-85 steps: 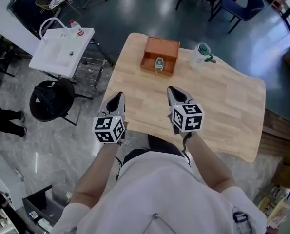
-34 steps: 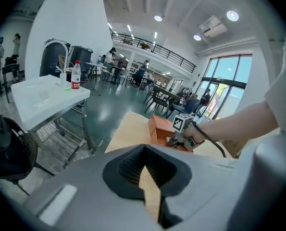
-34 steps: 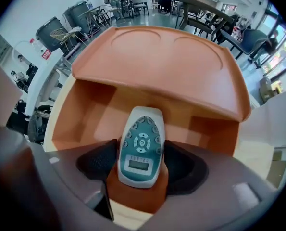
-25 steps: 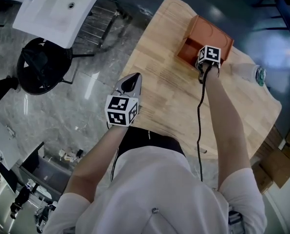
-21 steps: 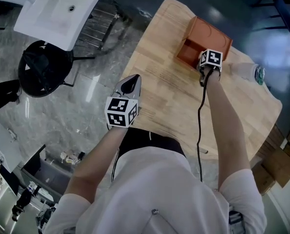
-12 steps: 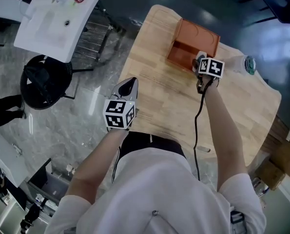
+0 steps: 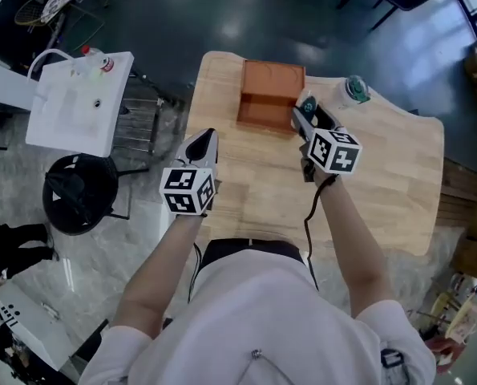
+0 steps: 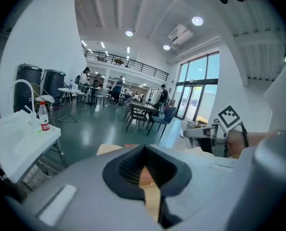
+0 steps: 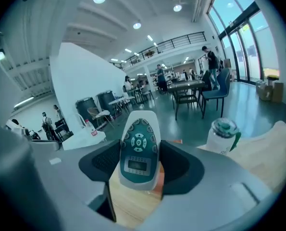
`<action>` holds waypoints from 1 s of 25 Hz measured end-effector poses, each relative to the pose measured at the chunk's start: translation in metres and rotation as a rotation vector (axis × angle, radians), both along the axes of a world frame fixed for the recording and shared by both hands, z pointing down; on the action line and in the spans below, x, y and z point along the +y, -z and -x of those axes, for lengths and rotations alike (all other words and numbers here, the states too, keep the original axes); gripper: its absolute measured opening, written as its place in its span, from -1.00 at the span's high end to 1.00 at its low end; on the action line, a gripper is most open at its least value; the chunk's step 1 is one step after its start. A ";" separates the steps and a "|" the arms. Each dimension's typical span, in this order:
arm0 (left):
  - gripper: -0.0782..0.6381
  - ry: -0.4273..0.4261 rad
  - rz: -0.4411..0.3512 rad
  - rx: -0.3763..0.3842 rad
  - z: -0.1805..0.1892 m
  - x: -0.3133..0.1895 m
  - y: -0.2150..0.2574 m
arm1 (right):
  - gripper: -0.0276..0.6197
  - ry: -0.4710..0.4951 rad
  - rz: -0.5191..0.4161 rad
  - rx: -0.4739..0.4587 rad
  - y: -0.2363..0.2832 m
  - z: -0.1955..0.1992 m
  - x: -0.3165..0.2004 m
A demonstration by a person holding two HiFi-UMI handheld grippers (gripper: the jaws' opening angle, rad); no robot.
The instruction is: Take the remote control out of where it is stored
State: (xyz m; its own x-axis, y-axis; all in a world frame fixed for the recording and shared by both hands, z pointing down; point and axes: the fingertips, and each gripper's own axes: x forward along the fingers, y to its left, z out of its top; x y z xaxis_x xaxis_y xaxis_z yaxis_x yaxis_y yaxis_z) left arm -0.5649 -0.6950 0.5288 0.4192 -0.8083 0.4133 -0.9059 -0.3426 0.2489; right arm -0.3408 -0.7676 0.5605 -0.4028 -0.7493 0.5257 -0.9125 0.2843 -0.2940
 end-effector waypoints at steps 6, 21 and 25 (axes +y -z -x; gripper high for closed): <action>0.78 -0.058 -0.090 0.002 -0.037 -0.010 0.058 | 0.03 -0.025 -0.193 -0.035 0.098 -0.020 0.045; 0.78 -0.110 -0.176 0.011 -0.082 -0.005 0.106 | 0.03 -0.061 -0.386 -0.051 0.172 -0.043 0.081; 0.78 -0.100 -0.183 0.007 -0.080 -0.006 0.112 | 0.03 -0.059 -0.400 -0.056 0.178 -0.043 0.081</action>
